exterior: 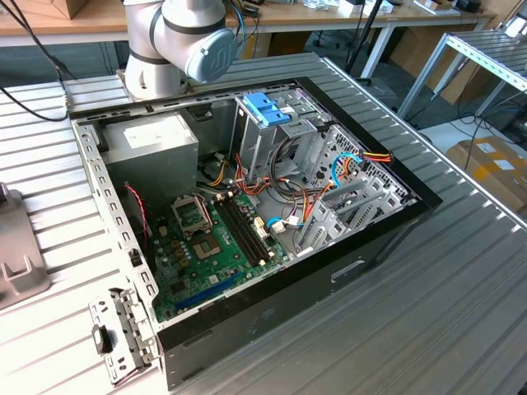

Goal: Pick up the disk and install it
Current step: 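Pick up the disk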

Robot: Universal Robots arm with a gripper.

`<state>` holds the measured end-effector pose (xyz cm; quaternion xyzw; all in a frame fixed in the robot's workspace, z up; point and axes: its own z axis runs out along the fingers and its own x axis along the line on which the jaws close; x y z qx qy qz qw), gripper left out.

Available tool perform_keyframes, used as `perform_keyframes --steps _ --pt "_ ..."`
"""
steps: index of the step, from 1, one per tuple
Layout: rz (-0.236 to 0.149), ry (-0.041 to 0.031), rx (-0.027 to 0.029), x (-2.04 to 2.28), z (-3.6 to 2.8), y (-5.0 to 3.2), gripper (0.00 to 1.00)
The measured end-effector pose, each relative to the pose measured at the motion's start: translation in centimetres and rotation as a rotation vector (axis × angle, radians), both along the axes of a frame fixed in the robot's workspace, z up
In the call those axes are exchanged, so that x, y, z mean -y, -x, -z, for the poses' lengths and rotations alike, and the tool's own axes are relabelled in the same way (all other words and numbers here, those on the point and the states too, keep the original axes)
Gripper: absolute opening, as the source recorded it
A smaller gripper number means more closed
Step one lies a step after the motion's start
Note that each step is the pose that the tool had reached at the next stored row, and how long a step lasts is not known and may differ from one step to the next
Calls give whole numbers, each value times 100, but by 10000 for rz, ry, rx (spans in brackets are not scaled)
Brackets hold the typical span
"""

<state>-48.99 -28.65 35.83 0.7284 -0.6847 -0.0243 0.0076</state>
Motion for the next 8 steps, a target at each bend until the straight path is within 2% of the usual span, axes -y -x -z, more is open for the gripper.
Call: perform_keyframes --steps 8 --pt "0 0 0 0 -54 0 37"
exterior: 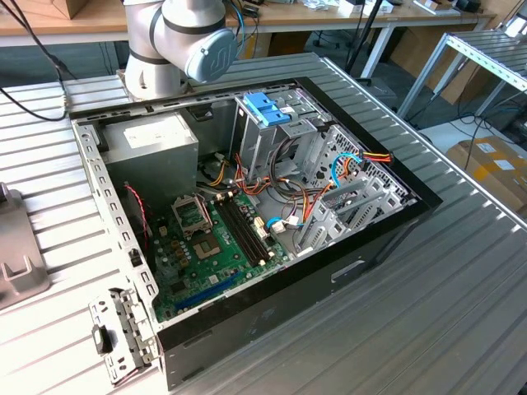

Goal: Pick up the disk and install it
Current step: 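Pick up the disk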

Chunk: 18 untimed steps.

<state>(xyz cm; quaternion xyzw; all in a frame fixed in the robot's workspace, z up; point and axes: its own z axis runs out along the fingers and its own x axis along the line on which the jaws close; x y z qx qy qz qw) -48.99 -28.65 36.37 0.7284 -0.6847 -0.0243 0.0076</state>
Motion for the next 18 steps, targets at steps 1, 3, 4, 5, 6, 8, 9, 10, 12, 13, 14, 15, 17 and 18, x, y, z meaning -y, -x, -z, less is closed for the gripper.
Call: perform_keyframes --steps 1,3,4,5,6,8,9,10,12,13,14,15,17,18 --pt "0 0 -1 0 -8 0 37" --pt "0 0 0 0 -20 0 37" --pt "0 1 -1 0 -31 0 37" --pt "0 0 1 0 -36 0 37" --pt "0 0 0 0 -41 0 37" --pt "0 0 -1 0 -50 0 37" --pt "0 0 0 0 -54 0 37" --pt "0 0 0 0 -59 0 37" --pt "0 0 -1 0 -71 0 37" --pt "0 0 -1 0 -77 0 37" --pt "0 0 -1 0 -82 0 37" --pt "0 0 0 0 -92 0 37" --pt "0 0 0 0 -105 0 37" --pt "0 0 -1 0 -113 0 37"
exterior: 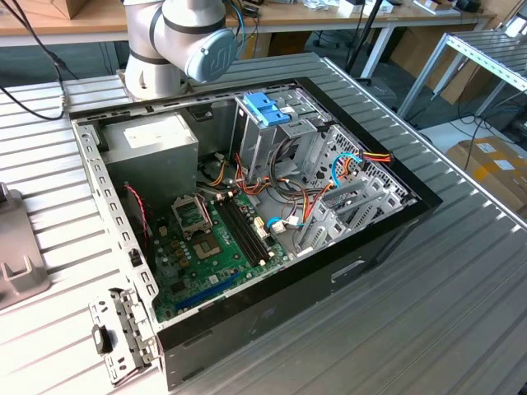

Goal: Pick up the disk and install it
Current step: 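Pick up the disk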

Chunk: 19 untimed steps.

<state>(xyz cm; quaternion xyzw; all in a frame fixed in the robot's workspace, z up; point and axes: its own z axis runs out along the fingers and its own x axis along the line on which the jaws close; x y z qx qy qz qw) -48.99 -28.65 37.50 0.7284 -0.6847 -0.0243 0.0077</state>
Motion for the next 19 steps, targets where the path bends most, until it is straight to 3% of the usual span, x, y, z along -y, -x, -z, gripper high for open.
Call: perform_keyframes --steps 19 --pt "0 -1 1 -5 -67 0 37"
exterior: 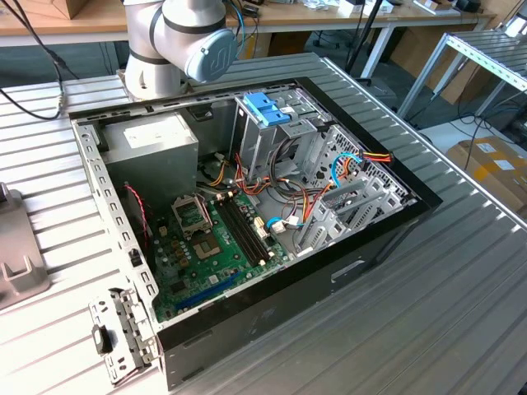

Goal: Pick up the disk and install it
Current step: 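Pick up the disk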

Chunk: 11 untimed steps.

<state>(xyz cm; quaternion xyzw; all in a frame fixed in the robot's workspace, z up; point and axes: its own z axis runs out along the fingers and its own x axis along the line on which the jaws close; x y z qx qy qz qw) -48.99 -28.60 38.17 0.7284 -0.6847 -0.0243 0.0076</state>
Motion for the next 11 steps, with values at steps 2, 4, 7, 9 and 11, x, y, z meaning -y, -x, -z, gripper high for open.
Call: perform_keyframes --steps 2,4,7,9,11 --pt "0 0 0 0 -4 0 37" --pt "0 0 0 0 -9 0 37" --pt "0 0 0 0 -17 0 37" --pt "0 0 -1 0 -23 0 37" --pt "0 1 -1 0 -31 0 37"
